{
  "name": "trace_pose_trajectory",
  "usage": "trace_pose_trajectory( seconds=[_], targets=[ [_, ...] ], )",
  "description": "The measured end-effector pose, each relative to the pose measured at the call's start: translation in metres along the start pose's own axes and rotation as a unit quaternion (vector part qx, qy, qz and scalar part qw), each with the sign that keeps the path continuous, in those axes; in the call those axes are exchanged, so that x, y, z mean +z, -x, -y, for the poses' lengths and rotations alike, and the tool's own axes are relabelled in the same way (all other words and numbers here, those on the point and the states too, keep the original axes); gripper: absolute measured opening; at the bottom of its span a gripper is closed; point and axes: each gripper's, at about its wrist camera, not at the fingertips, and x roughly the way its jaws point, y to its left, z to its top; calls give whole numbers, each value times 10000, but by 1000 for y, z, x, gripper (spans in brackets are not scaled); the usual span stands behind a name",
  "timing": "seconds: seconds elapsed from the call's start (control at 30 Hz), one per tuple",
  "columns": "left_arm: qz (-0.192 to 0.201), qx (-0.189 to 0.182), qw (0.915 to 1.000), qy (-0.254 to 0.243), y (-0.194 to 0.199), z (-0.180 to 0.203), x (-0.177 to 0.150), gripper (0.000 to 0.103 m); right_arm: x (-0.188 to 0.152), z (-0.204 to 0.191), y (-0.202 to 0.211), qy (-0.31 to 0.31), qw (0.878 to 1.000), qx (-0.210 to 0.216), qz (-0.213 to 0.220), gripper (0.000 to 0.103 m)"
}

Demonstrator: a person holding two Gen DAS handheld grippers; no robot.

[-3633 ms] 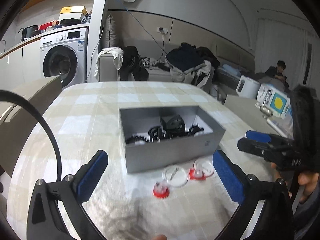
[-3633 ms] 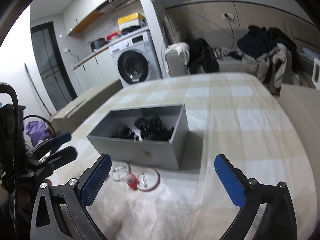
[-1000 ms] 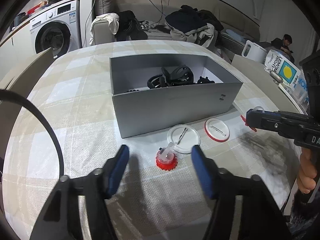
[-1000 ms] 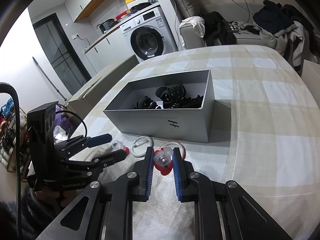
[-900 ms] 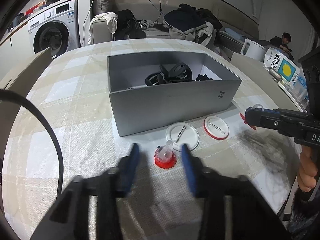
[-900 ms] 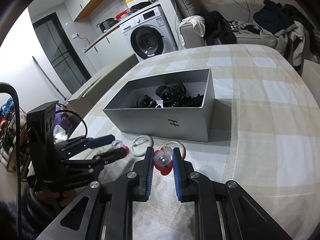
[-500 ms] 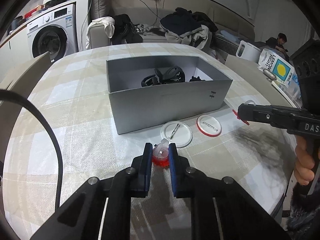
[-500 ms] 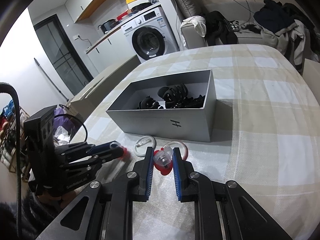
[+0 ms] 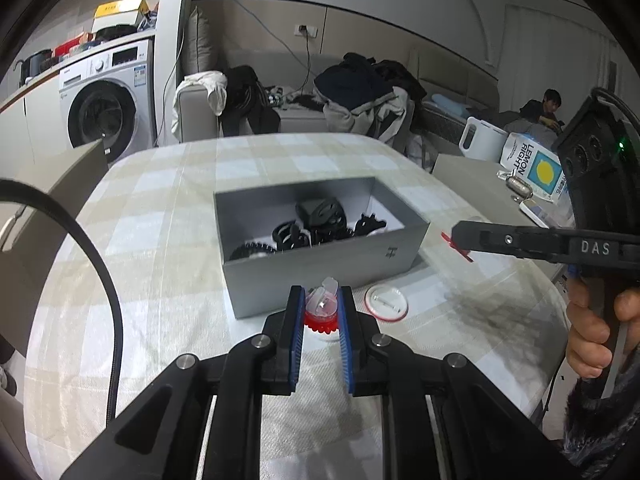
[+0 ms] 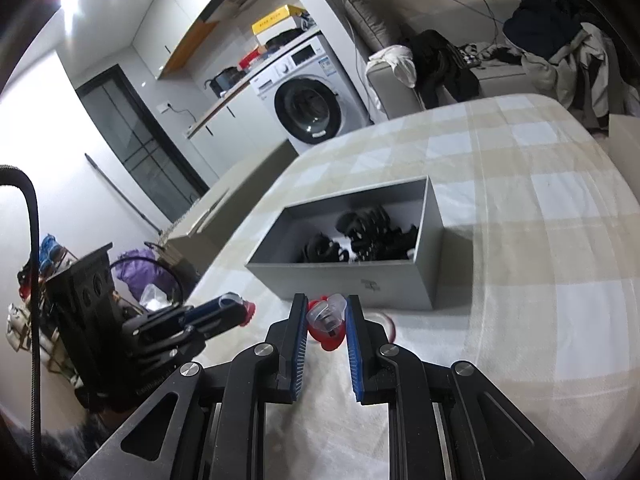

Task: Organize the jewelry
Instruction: 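Carry both red-and-clear hair ties over the grey box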

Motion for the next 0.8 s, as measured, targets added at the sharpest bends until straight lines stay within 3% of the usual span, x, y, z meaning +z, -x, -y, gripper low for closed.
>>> trace_pose_trajectory(
  seconds=[0.5,0.8],
  targets=[
    [421,47,9991,-13,0,-4,36,11,49,-31,15,364,9973,-55,628,17],
    [519,250,9983,37,-11,-16,47,11,63,-20,-4,201,9983,-45,542,17]
  ],
)
